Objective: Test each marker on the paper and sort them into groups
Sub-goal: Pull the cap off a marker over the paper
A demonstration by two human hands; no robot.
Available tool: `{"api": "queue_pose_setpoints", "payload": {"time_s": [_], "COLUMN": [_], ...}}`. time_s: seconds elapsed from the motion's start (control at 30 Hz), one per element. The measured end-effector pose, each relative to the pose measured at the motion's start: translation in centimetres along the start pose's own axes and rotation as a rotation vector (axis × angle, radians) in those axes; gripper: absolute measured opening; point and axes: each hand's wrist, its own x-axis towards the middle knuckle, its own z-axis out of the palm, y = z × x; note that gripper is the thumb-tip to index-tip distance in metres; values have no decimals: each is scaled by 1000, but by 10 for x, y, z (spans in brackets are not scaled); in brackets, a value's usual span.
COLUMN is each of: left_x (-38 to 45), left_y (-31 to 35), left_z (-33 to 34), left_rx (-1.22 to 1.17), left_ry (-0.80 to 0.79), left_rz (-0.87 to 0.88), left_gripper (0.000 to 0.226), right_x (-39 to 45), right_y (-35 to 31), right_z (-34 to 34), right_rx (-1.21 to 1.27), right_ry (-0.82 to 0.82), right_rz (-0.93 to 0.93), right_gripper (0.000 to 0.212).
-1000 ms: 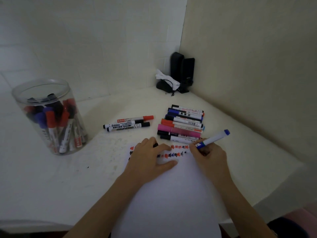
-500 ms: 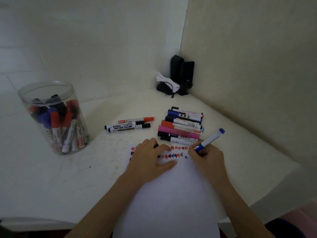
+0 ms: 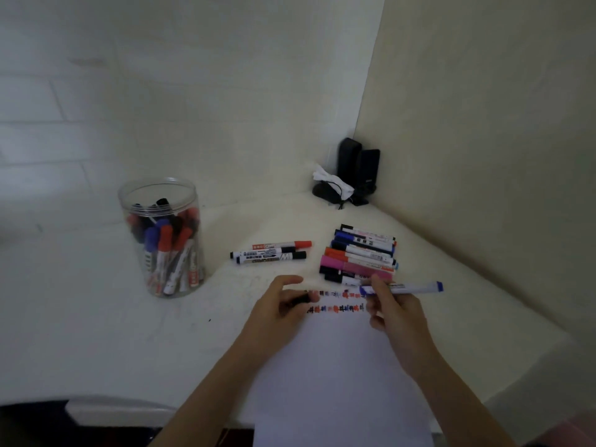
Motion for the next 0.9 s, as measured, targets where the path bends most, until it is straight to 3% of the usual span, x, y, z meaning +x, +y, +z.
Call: {"api": "queue_pose_setpoints", "payload": {"time_s": [0.13, 0.9], "left_x": [0, 2], "left_y": [3, -1], "left_z": [-4, -7], "left_rx": [-94, -143], "left_ry": [97, 44], "left_rz": [-30, 81], "left_gripper": [23, 16], "right_x": [-12, -10], "right_y": [-2, -3], "right_z": [31, 39], "right_rx": [38, -77], "right_ry": [-51, -87], "right_rz": [37, -5], "right_gripper": [12, 20]}}
